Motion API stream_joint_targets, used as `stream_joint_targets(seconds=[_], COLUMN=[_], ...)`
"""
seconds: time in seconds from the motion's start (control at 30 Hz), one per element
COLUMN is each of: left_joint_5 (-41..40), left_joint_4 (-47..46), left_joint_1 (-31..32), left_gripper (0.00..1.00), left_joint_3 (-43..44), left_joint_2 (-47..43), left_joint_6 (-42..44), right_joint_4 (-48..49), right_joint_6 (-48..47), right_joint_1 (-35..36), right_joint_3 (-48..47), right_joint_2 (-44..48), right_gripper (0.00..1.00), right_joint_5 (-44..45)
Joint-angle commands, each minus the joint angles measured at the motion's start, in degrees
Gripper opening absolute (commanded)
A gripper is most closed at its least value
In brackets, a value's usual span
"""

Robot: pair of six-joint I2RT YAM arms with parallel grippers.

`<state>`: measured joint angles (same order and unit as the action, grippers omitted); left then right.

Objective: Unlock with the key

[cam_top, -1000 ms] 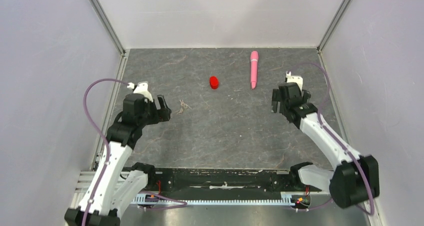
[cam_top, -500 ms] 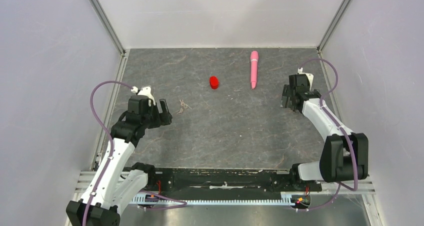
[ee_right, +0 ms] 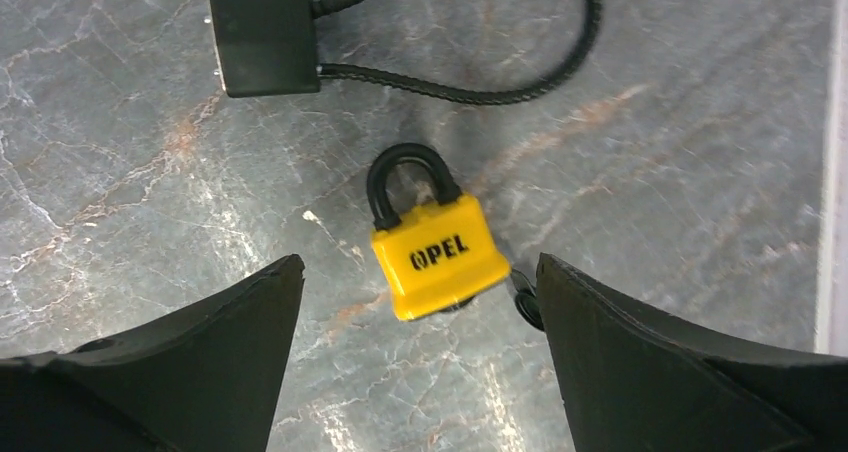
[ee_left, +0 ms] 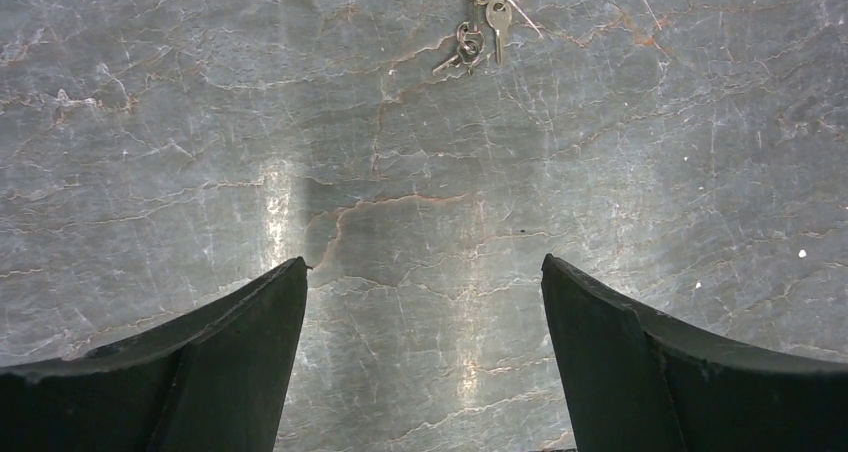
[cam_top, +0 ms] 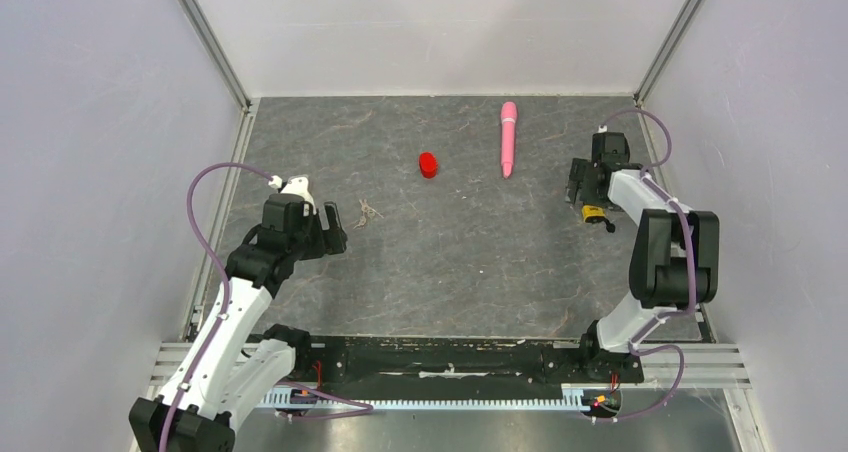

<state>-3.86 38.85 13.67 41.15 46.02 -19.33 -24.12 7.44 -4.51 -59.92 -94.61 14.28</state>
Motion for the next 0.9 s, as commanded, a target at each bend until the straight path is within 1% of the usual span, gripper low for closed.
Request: stream_joint_targets(seconds=[0.0, 0.13, 0.4, 0.53, 0.6, 0.67, 0.8, 0.87], left_joint_5=[-1.3, -1.2, -0.7, -0.5, -0.4, -0.2, 0.6, 1.0], left_joint_4=[-2.2, -2.3, -2.5, -2.5, -2.5, -2.5, -2.5, -2.5], left_joint_1=[0.7, 0.8, 0.8, 0.8, 0.8, 0.8, 0.7, 0.7], left_gripper=[0.92, 0.92, 0.92, 0.92, 0.92, 0.92, 0.92, 0.92], left_joint_3=[0.6, 0.5, 0.3, 0.3, 0.3, 0.3, 0.4, 0.4], left_joint_2=[-0.6, -0.5, -0.2, 0.0, 0.2, 0.4, 0.9, 1.1], left_joint_6=[0.2, 0.1, 0.0, -0.1, -0.1, -0.1, 0.0, 0.1], right_joint_4=[2.3, 3.0, 5.9, 6.5, 6.8, 7.2, 7.5, 7.3], right_joint_6=[-3.5, -4.5, -4.8, -4.2, -4.3, -3.9, -2.3, -0.6], right_joint_1=[-2.0, -2.3, -2.3, -2.1, -1.1, 0.7, 6.2, 8.9], right_joint_3=[-3.1, -2.4, 3.7, 4.8, 5.8, 7.1, 9.4, 10.3], right_joint_2=[-4.3, -5.8, -4.1, -3.1, -1.8, 0.0, 3.9, 5.9], right_gripper=[0.85, 0.77, 0.59, 0.40, 0.34, 0.30, 0.23, 0.17], right_joint_5=[-8.0, -8.6, -8.8, -10.8, -10.8, -10.7, -11.6, -12.2])
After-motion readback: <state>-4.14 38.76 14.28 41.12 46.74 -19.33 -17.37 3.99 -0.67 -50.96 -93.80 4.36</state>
